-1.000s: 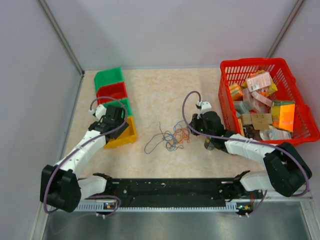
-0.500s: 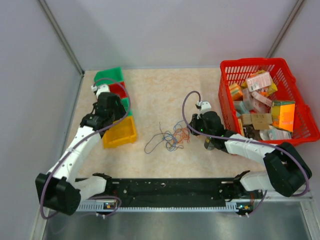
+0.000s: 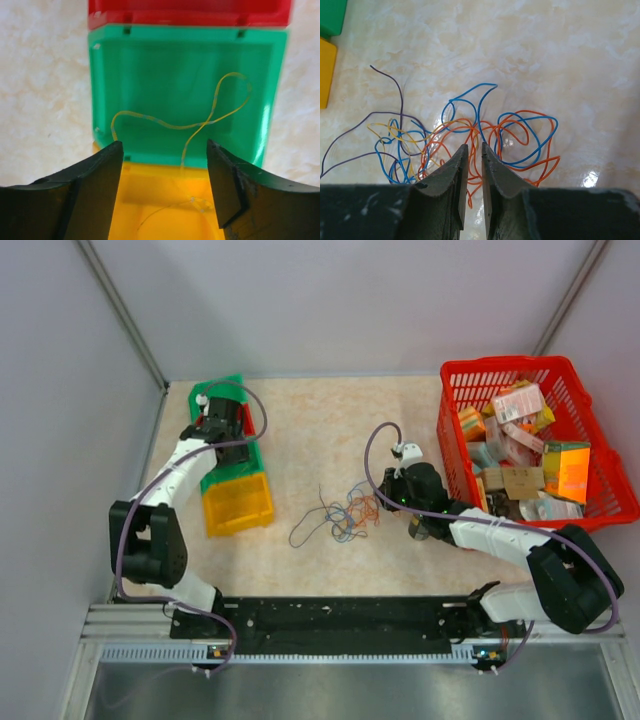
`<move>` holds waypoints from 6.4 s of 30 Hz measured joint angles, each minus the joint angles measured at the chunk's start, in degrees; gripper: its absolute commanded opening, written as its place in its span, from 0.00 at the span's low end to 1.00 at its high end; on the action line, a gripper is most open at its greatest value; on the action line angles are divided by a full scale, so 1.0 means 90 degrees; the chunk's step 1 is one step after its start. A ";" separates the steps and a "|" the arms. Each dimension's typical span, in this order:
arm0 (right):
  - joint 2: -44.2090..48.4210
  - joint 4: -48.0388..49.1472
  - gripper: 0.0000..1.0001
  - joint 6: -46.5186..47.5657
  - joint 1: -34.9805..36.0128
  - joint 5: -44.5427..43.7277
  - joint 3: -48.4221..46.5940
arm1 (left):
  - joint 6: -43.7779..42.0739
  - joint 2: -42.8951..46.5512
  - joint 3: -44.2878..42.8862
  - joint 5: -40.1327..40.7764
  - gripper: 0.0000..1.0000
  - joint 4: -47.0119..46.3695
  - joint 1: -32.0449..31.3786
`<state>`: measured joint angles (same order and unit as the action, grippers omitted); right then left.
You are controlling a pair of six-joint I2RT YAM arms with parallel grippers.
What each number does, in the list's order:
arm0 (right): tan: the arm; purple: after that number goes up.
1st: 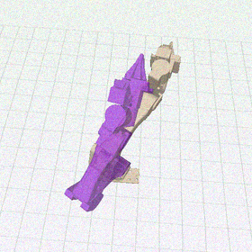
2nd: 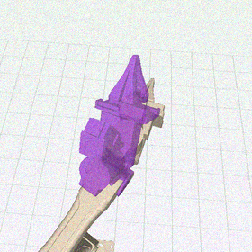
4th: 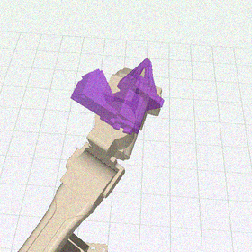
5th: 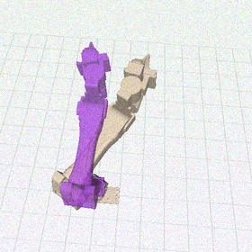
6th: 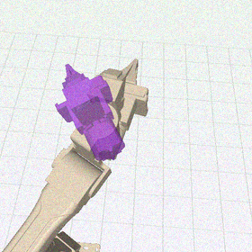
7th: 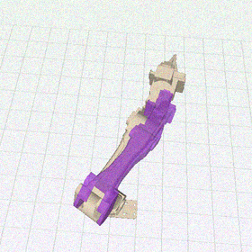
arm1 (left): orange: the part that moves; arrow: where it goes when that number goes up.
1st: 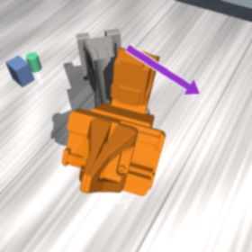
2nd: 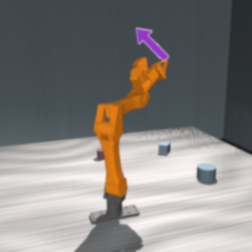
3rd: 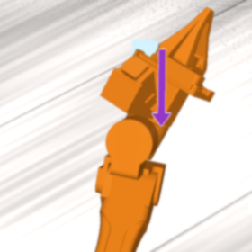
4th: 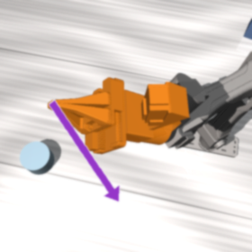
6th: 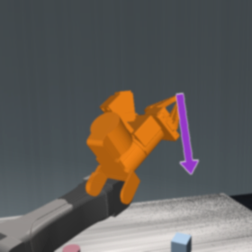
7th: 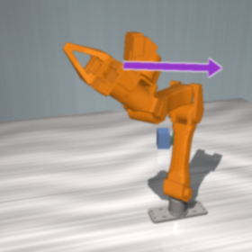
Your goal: Untangle the cables
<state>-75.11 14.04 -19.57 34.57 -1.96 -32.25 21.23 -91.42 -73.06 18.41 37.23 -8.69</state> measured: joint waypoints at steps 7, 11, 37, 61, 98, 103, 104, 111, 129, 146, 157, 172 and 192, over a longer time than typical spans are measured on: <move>0.0000 0.0002 0.17 -0.0002 0.0000 0.0022 0.0000 | 0.0214 0.0787 0.0835 0.0583 0.83 0.0063 0.0199; 0.0000 0.0002 0.17 -0.0002 0.0000 0.0036 0.0000 | 0.0534 0.0814 0.0835 0.0318 0.73 0.0000 0.0765; 0.0000 0.0000 0.16 0.0000 0.0000 0.0036 0.0000 | 0.1430 0.1537 0.1214 -0.0845 0.00 -0.0393 0.1377; -0.0163 0.0007 0.16 -0.0017 0.0000 0.0112 -0.0002 | 0.0906 0.3269 0.2314 -0.1222 0.00 0.1231 0.0937; -0.0163 0.0005 0.16 -0.0017 0.0000 0.0114 -0.0002 | 0.0646 0.2035 0.1389 0.0838 0.49 0.1280 -0.0299; -0.0163 0.0005 0.16 -0.0017 0.0000 0.0136 -0.0002 | 0.0636 0.2868 0.1690 0.0160 0.44 0.1428 -0.0780; -0.0163 0.0005 0.16 -0.0019 0.0000 0.0136 -0.0002 | 0.0668 0.2948 0.1763 0.0061 0.48 0.1496 -0.0974; -0.0163 0.0005 0.16 -0.0017 0.0000 0.0136 -0.0002 | 0.1052 0.3104 0.2329 0.0058 0.51 0.1904 -0.1683; -0.0163 0.0002 0.16 -0.0017 0.0000 0.0131 -0.0002 | 0.1545 0.2045 0.2295 0.0631 0.34 0.2042 -0.2047; -0.0163 0.0002 0.16 -0.0017 0.0000 0.0134 -0.0002 | 0.0860 0.1909 0.1877 0.1149 0.00 0.1931 -0.2064; -0.0163 0.0002 0.16 -0.0015 0.0000 0.0121 -0.0002 | -0.0476 0.0600 0.1379 0.1622 0.00 0.1154 -0.2064; -0.0163 0.0002 0.16 -0.0015 0.0000 0.0107 -0.0002 | -0.0236 0.0748 0.1489 0.1090 0.53 0.0920 -0.1603; -0.0163 0.0002 0.16 -0.0015 0.0000 0.0109 -0.0002 | -0.0954 0.0520 0.0087 -0.0034 0.62 -0.0197 -0.1610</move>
<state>-76.58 14.06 -19.70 34.57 -0.97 -32.27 12.64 -86.74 -72.27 18.11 35.46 -23.18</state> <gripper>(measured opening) 0.161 0.647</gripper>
